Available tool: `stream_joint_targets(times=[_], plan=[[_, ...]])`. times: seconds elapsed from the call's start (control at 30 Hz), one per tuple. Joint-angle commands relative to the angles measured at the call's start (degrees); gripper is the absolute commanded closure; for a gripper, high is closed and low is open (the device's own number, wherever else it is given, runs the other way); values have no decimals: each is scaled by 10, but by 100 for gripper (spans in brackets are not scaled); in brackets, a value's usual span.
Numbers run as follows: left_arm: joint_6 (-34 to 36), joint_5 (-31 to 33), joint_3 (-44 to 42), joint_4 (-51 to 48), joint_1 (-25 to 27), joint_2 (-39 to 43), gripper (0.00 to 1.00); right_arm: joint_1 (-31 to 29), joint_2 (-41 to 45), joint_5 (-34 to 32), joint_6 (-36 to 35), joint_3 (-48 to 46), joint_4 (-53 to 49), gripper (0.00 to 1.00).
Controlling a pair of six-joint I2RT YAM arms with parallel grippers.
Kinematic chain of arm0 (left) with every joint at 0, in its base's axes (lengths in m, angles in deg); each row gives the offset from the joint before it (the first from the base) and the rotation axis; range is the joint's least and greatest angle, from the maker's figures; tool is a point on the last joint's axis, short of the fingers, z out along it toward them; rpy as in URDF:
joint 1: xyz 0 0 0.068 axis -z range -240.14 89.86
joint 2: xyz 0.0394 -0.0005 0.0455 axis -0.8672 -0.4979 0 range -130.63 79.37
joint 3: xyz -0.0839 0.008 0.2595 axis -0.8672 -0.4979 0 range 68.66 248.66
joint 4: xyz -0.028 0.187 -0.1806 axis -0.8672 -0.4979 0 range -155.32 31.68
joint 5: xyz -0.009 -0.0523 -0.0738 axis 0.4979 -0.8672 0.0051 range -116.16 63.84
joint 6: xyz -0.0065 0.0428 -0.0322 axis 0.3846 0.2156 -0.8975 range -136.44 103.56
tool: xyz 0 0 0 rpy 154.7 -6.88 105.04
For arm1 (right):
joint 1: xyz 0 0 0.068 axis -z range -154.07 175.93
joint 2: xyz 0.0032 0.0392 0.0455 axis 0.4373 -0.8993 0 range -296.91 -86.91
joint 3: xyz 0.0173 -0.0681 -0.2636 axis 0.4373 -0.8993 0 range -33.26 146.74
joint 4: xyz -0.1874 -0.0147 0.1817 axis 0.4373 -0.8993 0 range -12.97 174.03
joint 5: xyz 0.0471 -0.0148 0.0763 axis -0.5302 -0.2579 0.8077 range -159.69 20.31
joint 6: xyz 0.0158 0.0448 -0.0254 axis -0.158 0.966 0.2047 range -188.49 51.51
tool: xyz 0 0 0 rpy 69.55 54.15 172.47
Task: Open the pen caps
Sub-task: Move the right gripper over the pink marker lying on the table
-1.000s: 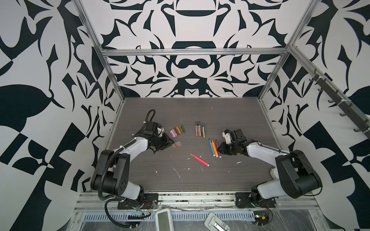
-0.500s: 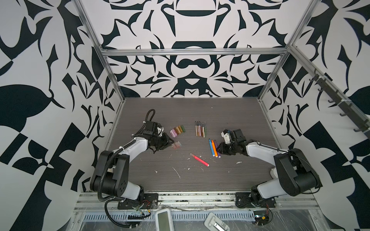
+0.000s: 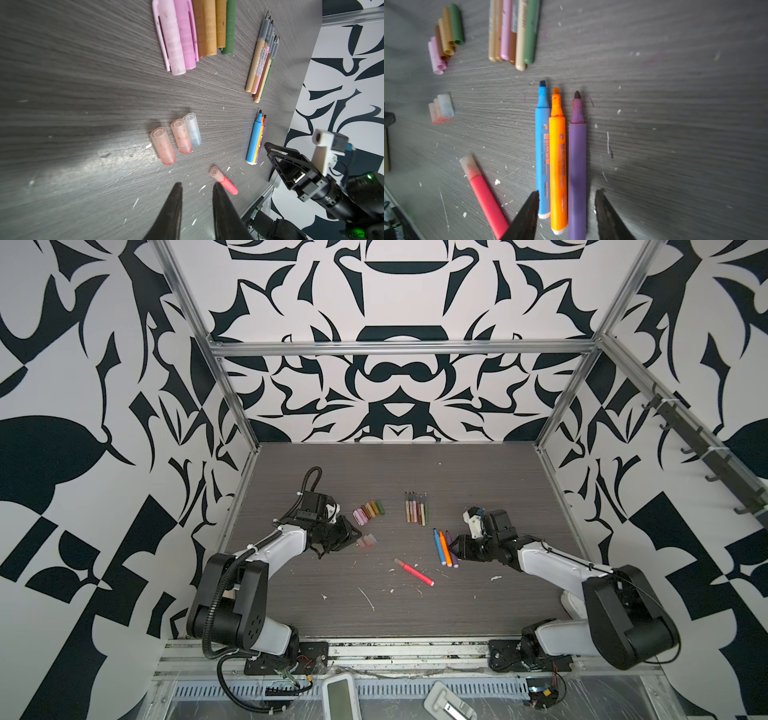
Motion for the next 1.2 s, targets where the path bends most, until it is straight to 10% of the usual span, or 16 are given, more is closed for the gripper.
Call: stream_joint_targets(times=[0.0,0.47,0.63,0.87,1.17], plan=[[-2,-9,-18,7,2,17,71,3,42,-23,-2,-20,24,44],[-80,27,-108,109,69,168,72,-12,206,-27,7,-84,-16,44],[-102,75,-152,126,114,257,71,-108,232,-67,13,-83,-64,44],[-109,82,-181,101,126,314,70,-303,115,-210,37,-35,-49,48],[-115,72,-200,44,127,341,70,-366,-60,-241,10,87,-60,49]])
